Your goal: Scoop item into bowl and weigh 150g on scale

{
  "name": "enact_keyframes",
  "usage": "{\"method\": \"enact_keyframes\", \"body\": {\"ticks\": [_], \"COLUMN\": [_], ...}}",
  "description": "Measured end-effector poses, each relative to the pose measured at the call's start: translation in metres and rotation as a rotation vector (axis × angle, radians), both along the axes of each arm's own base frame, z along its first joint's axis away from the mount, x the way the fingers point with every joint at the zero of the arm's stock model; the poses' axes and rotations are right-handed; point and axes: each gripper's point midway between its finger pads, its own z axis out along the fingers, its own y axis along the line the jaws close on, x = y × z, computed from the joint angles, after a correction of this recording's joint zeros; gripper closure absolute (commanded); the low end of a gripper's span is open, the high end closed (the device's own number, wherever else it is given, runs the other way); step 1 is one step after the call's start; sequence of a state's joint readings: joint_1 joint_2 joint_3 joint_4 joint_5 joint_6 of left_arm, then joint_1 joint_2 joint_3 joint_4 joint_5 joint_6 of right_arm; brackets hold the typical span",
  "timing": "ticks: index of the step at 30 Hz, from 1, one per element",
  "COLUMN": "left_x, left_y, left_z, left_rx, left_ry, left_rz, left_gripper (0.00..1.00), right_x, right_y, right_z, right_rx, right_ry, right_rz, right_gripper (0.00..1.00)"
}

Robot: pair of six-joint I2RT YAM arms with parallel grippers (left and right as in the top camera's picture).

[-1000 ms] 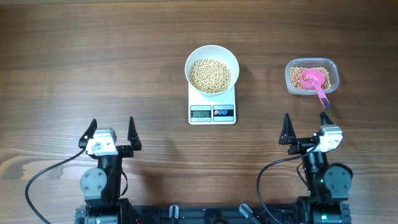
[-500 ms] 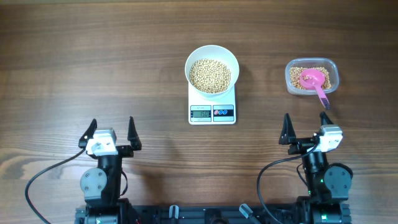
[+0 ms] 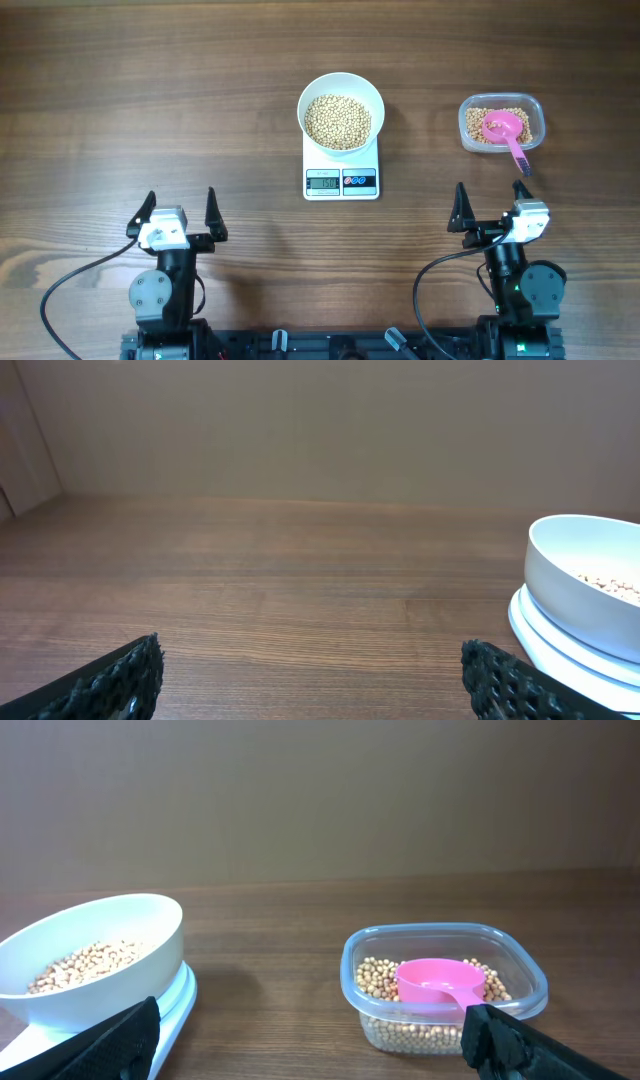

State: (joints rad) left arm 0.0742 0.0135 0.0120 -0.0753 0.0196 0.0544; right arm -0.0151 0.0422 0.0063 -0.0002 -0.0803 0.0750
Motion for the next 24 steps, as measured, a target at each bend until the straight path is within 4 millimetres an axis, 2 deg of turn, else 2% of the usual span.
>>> {"method": "enact_keyframes", "body": {"ticks": [19,24], "left_x": [0.0000,0.0000], "left_y": [0.0000,0.0000], "left_z": [0.0000,-0.0001], "left_rx": [0.000,0.000], "left_ry": [0.000,0.000], "left_rz": [0.000,0.000], "left_gripper": [0.00,0.00], "right_x": [-0.0008,-0.0016], "right_y": [0.0003,0.0058], "right_z": [0.0034,0.0051], "right_rx": [-0.053,-0.080], "right_ry": [-0.018,-0.029], "right_rz": [0.003,0.026], "right_gripper": [0.00,0.00]}}
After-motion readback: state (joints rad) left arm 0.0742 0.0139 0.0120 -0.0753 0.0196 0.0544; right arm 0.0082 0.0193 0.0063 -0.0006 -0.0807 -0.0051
